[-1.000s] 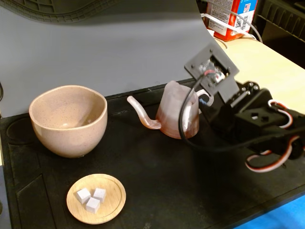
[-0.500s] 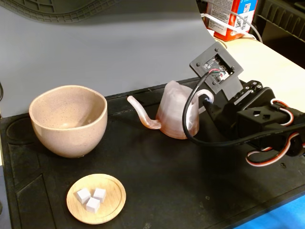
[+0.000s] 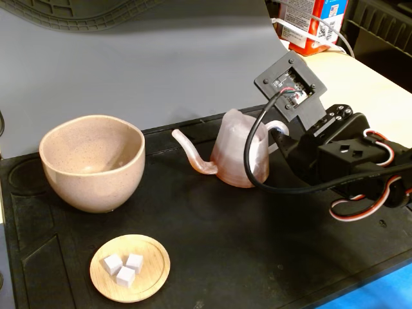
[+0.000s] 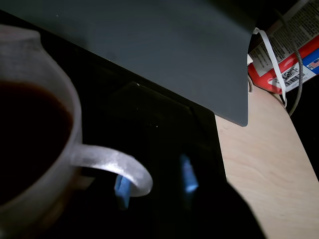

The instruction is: Pick up a kettle and pour liquid into a cup.

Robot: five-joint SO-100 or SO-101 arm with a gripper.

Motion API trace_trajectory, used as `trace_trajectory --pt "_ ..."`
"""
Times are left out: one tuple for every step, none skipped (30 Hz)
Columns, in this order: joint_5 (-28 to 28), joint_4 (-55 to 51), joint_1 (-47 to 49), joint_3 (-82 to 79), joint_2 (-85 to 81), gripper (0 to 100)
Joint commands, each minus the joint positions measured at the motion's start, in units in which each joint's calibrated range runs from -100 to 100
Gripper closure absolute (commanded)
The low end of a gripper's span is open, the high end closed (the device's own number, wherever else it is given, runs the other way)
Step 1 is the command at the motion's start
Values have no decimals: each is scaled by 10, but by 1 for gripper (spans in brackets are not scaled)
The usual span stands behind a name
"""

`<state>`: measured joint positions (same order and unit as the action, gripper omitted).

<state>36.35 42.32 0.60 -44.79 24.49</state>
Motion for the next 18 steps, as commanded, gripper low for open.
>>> trace_trajectory --pt "-1 9 -5 20 -4 95" --pt "-1 9 -3 20 -4 97" --pt "-1 9 -2 20 -4 100" --pt "-1 7 -2 20 -4 99" --pt "-1 6 -2 20 -4 99" --pt "-1 6 -2 20 -4 99" --pt "-1 5 -1 20 -3 99" --pt "-1 5 0 19 -3 99" --pt "-1 6 0 19 -3 99" --pt "-1 6 0 18 -3 99" --pt "0 6 0 15 -3 99" --pt "1 8 0 13 -3 99" --pt "1 9 0 13 -3 99" --pt "2 9 0 12 -4 99" --pt "2 9 0 11 -4 99" --pt "2 9 1 11 -9 99" --pt "3 10 2 10 -14 99" --pt "3 10 3 10 -14 99"
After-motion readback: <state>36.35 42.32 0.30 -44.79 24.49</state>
